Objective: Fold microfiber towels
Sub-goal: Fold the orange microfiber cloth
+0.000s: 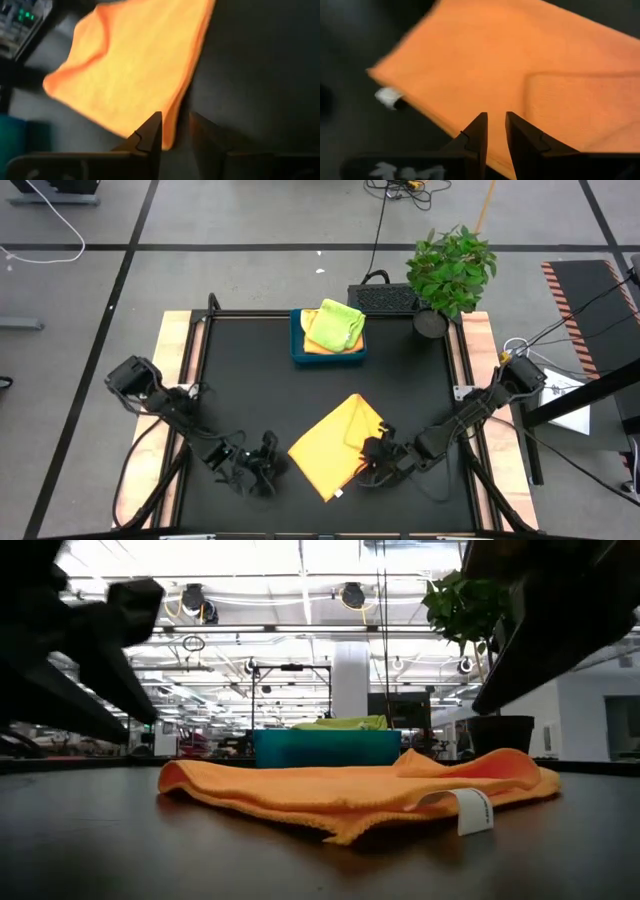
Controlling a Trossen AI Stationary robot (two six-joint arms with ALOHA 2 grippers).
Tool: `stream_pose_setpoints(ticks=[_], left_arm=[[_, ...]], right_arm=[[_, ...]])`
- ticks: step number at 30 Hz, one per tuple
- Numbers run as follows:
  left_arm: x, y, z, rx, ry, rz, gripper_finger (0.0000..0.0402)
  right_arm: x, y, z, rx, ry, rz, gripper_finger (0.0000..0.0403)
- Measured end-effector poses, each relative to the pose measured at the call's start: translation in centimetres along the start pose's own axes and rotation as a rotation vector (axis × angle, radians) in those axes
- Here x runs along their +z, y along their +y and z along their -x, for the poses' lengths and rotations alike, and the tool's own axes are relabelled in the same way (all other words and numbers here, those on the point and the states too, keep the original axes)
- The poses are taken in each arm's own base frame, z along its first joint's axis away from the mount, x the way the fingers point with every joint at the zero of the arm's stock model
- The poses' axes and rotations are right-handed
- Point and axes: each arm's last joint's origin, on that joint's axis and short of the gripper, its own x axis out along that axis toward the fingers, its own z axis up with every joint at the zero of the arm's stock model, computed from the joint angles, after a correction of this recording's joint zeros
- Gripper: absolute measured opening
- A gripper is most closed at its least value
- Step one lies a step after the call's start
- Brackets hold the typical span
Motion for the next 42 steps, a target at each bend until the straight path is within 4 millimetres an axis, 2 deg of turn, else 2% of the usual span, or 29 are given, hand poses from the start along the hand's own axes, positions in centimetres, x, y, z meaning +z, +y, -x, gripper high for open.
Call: stream_pose_setpoints(ticks=[6, 12, 15, 19, 22, 26, 30, 34, 42], left_arm=[[-1.2, 0.6, -1.4, 0.023, 0.085, 0.021, 0.0164], [-0.9, 0.9, -1.7, 0.039, 0.05, 0.055, 0.023], [-0.4, 1.0, -1.7, 0.048, 0.003, 0.036, 0.0245], [0.3, 1.0, -1.6, 0.06, -0.055, 0.011, 0.025], [0.2, 1.6, -2.0, 0.048, -0.062, 0.062, 0.0251], [-0.8, 2.3, -3.4, -0.012, -0.019, 0.175, 0.0251], [-1.7, 2.3, -4.5, -0.029, 0.019, 0.193, 0.0251], [-1.8, 2.4, -4.5, -0.071, 0.028, 0.239, 0.025], [-1.8, 2.0, -4.4, -0.086, 0.041, 0.264, 0.025]], right_arm=[[-0.4, 0.8, 0.5, 0.002, -0.051, 0.038, 0.0061], [0.2, 0.4, 0.3, -0.045, -0.111, 0.05, 0.0061], [0.9, 0.1, -0.9, -0.024, -0.113, 0.07, 0.0061], [1.3, -0.4, -3.1, 0.036, -0.053, 0.079, 0.0061], [0.9, -1.1, -4.3, 0.003, 0.002, 0.086, 0.0061], [0.6, -2.2, -4.6, -0.082, 0.051, 0.063, 0.0061], [0.2, -2.8, -4.4, -0.179, 0.06, 0.065, 0.0061], [-0.6, -3.8, -3.8, -0.28, 0.145, 0.034, 0.0061], [-1.7, -5.7, -0.9, -0.503, 0.231, -0.096, 0.0061]])
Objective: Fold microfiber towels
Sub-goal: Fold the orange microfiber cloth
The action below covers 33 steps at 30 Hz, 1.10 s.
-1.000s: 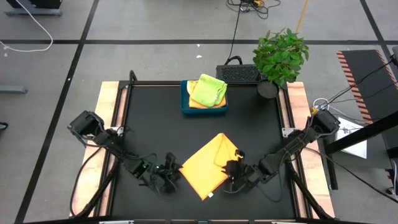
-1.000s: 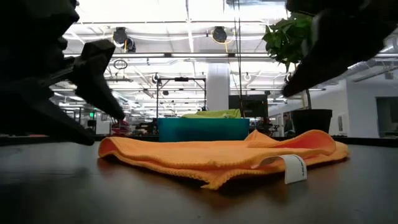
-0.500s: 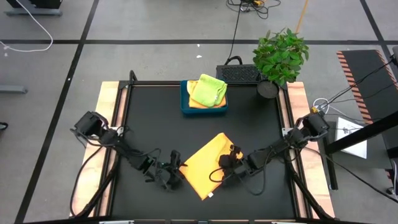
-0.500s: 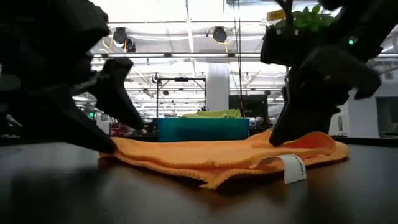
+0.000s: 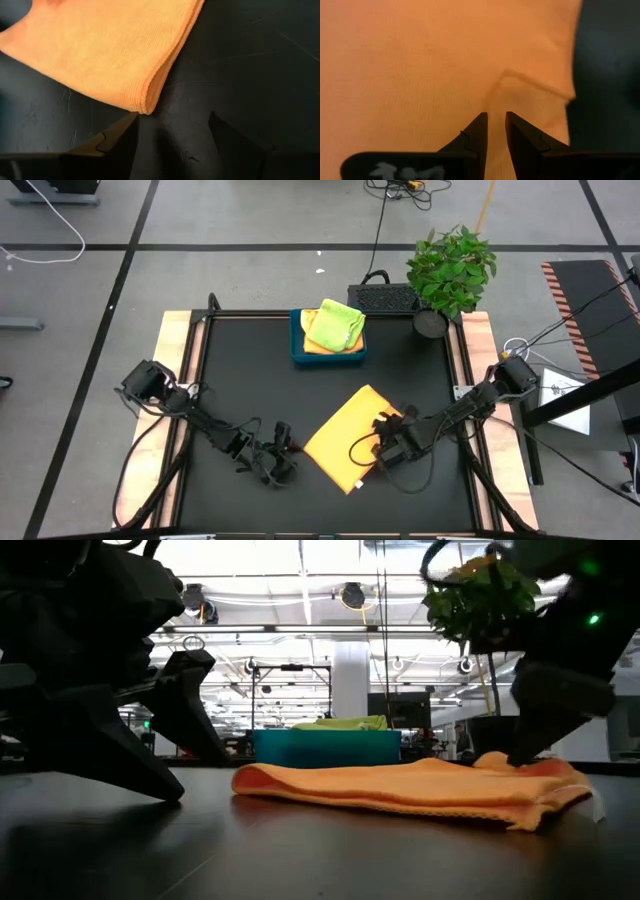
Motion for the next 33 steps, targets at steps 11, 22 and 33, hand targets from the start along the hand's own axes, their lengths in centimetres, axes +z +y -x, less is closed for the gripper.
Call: stream_pose_setpoints(ticks=[11, 22, 33], left_arm=[[0.0, 0.0, 0.1, 0.015, 0.0, -0.047, 0.025], [1.7, 0.2, 0.1, 0.028, -0.175, -0.138, 0.025], [2.0, 5.2, -2.3, 0.151, -0.249, 0.264, 0.025]], right_arm=[[-0.1, 0.1, 2.1, 0.058, -0.119, -0.052, 0.0061], [3.4, 1.3, 1.5, 0.187, -0.299, 0.013, 0.0061], [5.8, -1.1, -0.7, 0.118, -0.218, 0.024, 0.0061]])
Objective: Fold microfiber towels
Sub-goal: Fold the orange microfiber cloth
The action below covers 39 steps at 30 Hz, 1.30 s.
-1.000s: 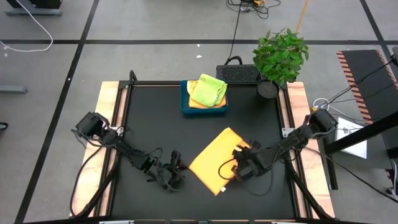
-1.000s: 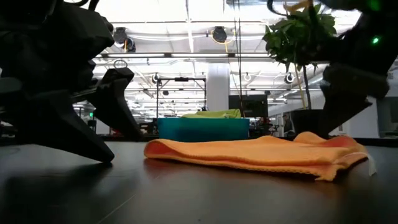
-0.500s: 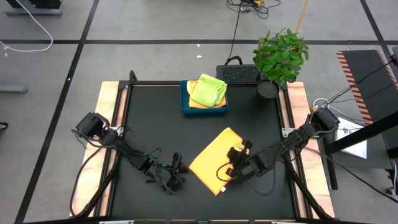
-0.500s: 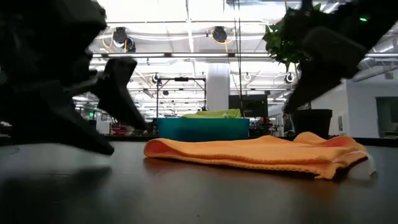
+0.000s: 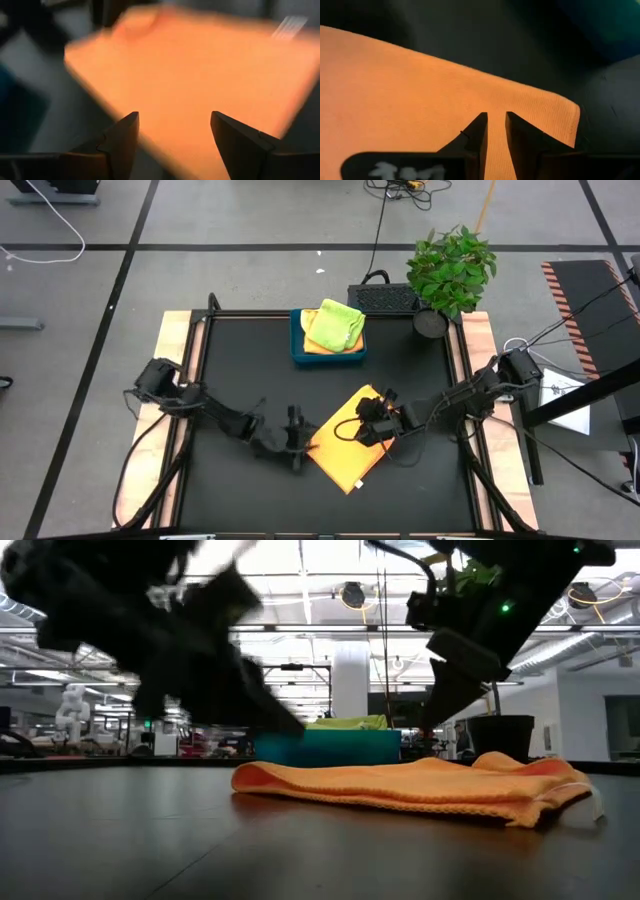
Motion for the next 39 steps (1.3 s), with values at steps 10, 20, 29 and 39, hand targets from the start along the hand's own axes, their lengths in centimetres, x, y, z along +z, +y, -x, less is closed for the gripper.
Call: stream_pose_setpoints(ticks=[10, 20, 29, 39], left_arm=[[-1.4, -0.3, -3.1, -0.034, 0.132, -0.107, 0.011], [-1.9, -0.2, -3.2, -0.031, 0.203, -0.103, 0.0018], [-2.1, -0.2, -3.1, -0.031, 0.216, -0.096, 0.0007], [-2.1, -0.2, -3.1, -0.031, 0.213, -0.096, 0.0007]], right_arm=[[-0.5, -0.8, -0.4, 0.027, 0.143, 0.019, 0.0061], [-2.5, -2.1, 0.3, -0.064, 0.371, 0.017, 0.0061], [-5.0, -2.5, 2.4, -0.154, 0.616, 0.017, 0.0061], [-7.3, -0.9, 4.6, -0.129, 0.669, 0.042, 0.0061]])
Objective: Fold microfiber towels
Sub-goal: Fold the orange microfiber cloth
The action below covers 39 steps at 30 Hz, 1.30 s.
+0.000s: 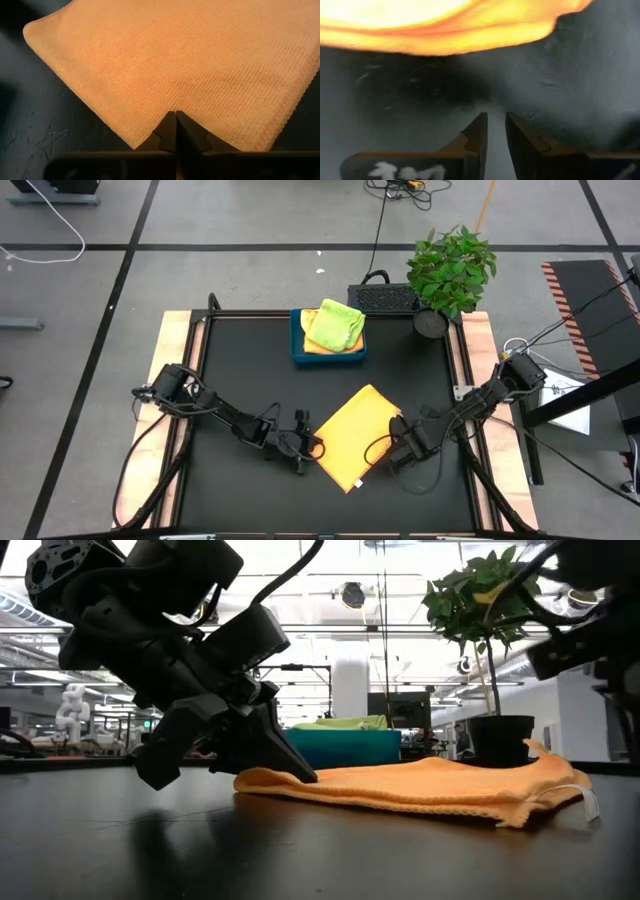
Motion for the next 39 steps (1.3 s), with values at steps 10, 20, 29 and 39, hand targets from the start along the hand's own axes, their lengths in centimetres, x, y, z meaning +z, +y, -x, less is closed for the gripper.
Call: stream_pose_setpoints(ticks=[10, 20, 29, 39], left_arm=[[1.0, 0.1, 1.1, 0.014, -0.029, -0.071, 0.0051], [4.4, -0.7, 7.5, 0.001, -0.091, -0.178, 0.0151], [3.3, -2.8, 8.9, -0.06, -0.004, -0.265, 0.0163], [2.4, -2.8, 11.1, 0.013, 0.122, -0.239, 0.0164]], right_arm=[[0.4, 4.1, 1.1, 0.313, -0.283, 0.103, 0.0061], [1.9, 7.8, 4.1, 0.664, -0.668, 0.257, 0.0061], [3.2, 9.8, 3.8, 0.594, -0.941, 0.545, 0.0063], [0.8, 11.6, 6.1, 0.402, -1.071, 0.716, 0.0084]])
